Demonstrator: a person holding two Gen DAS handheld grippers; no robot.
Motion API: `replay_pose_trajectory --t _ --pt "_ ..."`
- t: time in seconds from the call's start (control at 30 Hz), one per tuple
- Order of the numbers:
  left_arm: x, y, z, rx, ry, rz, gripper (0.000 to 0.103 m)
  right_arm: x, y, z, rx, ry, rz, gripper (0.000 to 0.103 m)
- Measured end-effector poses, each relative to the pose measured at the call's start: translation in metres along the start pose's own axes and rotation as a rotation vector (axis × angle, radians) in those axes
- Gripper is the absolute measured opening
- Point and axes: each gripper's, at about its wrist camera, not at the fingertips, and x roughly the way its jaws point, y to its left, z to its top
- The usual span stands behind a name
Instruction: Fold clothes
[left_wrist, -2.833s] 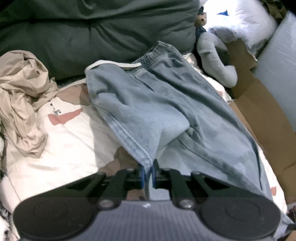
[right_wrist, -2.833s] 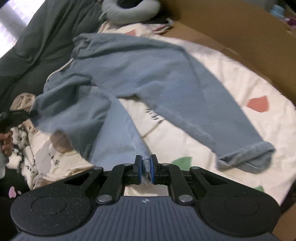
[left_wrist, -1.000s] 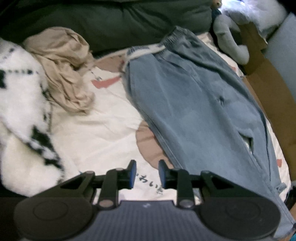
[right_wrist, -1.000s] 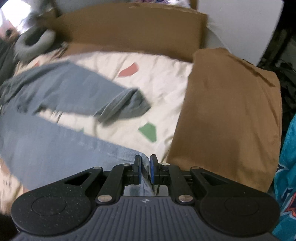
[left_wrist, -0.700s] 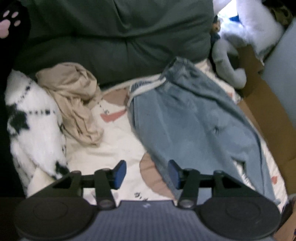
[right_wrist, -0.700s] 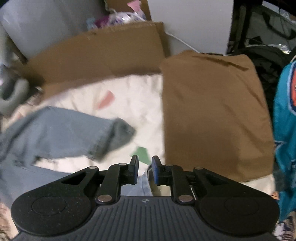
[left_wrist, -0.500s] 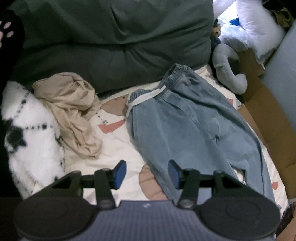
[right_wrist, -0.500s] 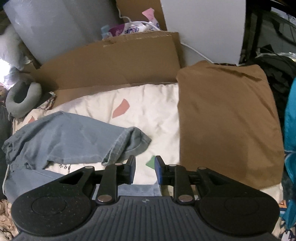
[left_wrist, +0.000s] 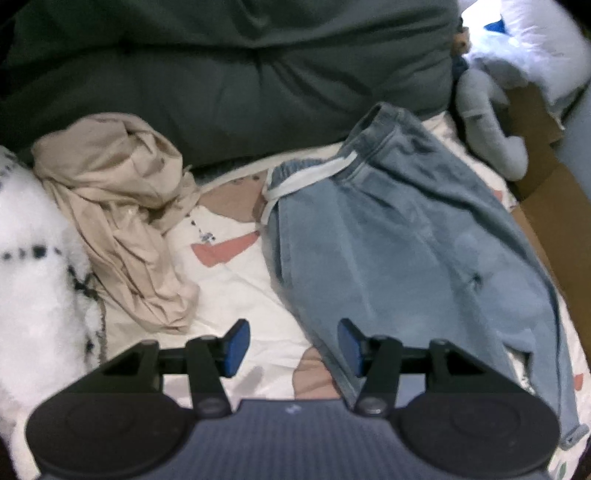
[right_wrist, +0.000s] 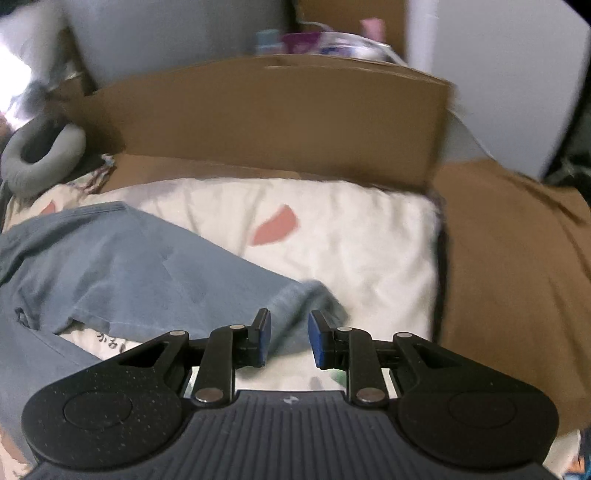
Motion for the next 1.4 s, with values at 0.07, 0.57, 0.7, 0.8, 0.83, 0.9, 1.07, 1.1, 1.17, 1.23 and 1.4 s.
replay_pose_trajectory --t 0.07,0.57,0.7,0.8,0.83,0.9,1.07,1.1,1.17,1.23,1.4 --pt "0.016 0.000 0.004 0.026 -0.003 0.015 0.055 0.017 0.016 0.004 -0.027 -0.012 0.032 0.025" --pt "0.104 -0.010 0.090 0.180 -0.082 0.112 0.055 0.109 0.051 0.014 -0.038 0.041 0.053 0.027" --pt "0.127 -0.015 0.108 0.204 -0.079 0.104 0.055 0.121 0.064 0.017 -0.059 0.037 0.076 0.027" --pt "0.142 -0.014 0.114 0.218 -0.079 0.120 0.055 0.132 0.072 0.017 -0.043 0.064 0.125 0.027" --pt "0.146 -0.012 0.115 0.218 -0.078 0.121 0.055 0.135 0.076 0.017 -0.041 0.068 0.131 0.027" --pt "0.153 -0.010 0.118 0.221 -0.078 0.119 0.055 0.142 0.083 0.016 -0.046 0.086 0.147 0.027" --pt "0.169 -0.006 0.125 0.235 -0.059 0.081 0.050 0.153 0.104 0.018 -0.090 0.098 0.174 0.027" --pt "0.171 -0.005 0.126 0.232 -0.053 0.065 0.042 0.152 0.109 0.020 -0.108 0.079 0.189 0.027" --pt "0.173 -0.004 0.126 0.237 -0.042 0.055 0.039 0.151 0.121 0.026 -0.151 0.052 0.225 0.027" --pt "0.169 -0.008 0.125 0.269 -0.035 0.072 0.035 0.153 0.132 0.034 -0.184 0.038 0.253 0.027" --pt "0.149 -0.025 0.135 0.299 0.000 0.089 0.030 0.168 0.154 0.051 -0.193 0.032 0.300 0.028"
